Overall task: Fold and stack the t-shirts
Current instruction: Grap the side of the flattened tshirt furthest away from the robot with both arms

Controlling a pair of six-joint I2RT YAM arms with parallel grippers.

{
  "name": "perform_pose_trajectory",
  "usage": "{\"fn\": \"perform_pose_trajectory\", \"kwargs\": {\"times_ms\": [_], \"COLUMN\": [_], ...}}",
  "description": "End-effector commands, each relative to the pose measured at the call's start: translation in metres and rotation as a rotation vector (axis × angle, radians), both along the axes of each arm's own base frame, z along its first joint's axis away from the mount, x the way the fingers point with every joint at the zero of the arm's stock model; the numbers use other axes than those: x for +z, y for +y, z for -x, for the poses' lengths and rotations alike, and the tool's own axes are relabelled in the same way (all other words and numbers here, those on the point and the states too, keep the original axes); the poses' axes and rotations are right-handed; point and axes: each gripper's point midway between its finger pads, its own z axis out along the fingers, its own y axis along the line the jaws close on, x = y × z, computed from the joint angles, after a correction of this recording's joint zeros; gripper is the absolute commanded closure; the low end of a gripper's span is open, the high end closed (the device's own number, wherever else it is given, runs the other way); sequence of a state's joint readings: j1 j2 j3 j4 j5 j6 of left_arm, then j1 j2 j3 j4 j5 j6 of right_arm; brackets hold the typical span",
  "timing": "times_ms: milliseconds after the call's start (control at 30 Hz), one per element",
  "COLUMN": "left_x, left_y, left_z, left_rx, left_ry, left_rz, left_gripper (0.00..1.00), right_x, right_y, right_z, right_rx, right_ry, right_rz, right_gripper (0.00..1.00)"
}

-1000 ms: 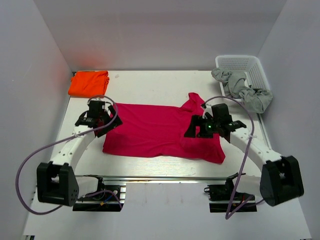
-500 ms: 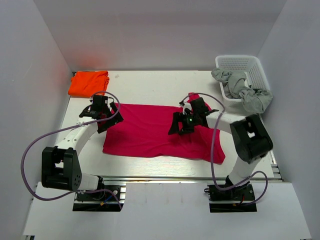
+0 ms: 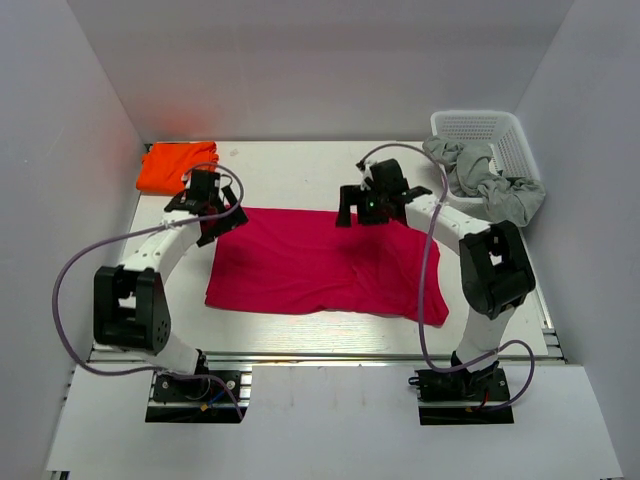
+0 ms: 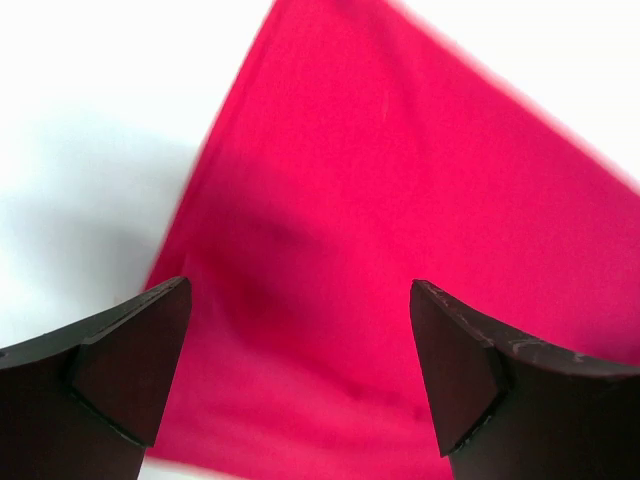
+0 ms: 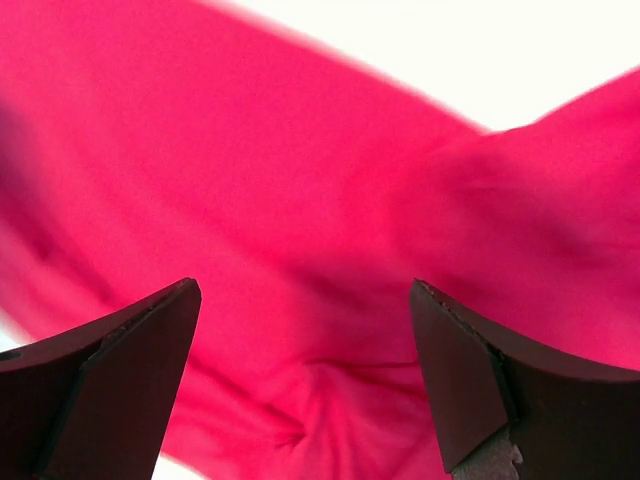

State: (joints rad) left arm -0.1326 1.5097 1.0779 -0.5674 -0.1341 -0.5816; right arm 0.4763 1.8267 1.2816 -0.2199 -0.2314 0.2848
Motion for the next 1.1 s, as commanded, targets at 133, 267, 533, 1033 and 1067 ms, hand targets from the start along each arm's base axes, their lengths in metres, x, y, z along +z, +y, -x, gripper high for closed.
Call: {"fn": "perform_pose_trajectory", "kwargs": {"times_ms": [133, 267, 533, 1033, 1067], "left_x": [0.013, 0.005, -0.036, -0.091, -0.093], "left_y": [0.036, 0.042, 0.043, 0.031, 0.029], "left_z": [-0.063, -0.096, -0.138, -0.136, -0.134], "left_rx": [0.085, 0.079, 0.034, -0.035, -0.042], "left_ry": [-0.047, -0.028, 0.042, 0.104, 0.105], "left_rz": [-0.195, -0.238, -0.269, -0.204, -0.194], "left_gripper": [0.00, 0.03, 0.17, 0.73, 0.78], "right_x": [0.023, 0.009, -0.007, -0.039, -0.043], "right_y": [-0.077, -0.087, -0.089, -0.090, -0.097], "right_z": [-0.078, -0.109, -0.159, -0.164, -0.163], "right_rx": [-0.384, -0.373, -0.336, -0.389, -0.408], "right_ry": [-0.075, -0.073, -0.109, -0.023, -0.014], "right_rz": [0.284, 0.328, 0.355, 0.313, 0.331], "right_gripper": [0.10, 0.13, 0.16, 0.49, 0.49]}}
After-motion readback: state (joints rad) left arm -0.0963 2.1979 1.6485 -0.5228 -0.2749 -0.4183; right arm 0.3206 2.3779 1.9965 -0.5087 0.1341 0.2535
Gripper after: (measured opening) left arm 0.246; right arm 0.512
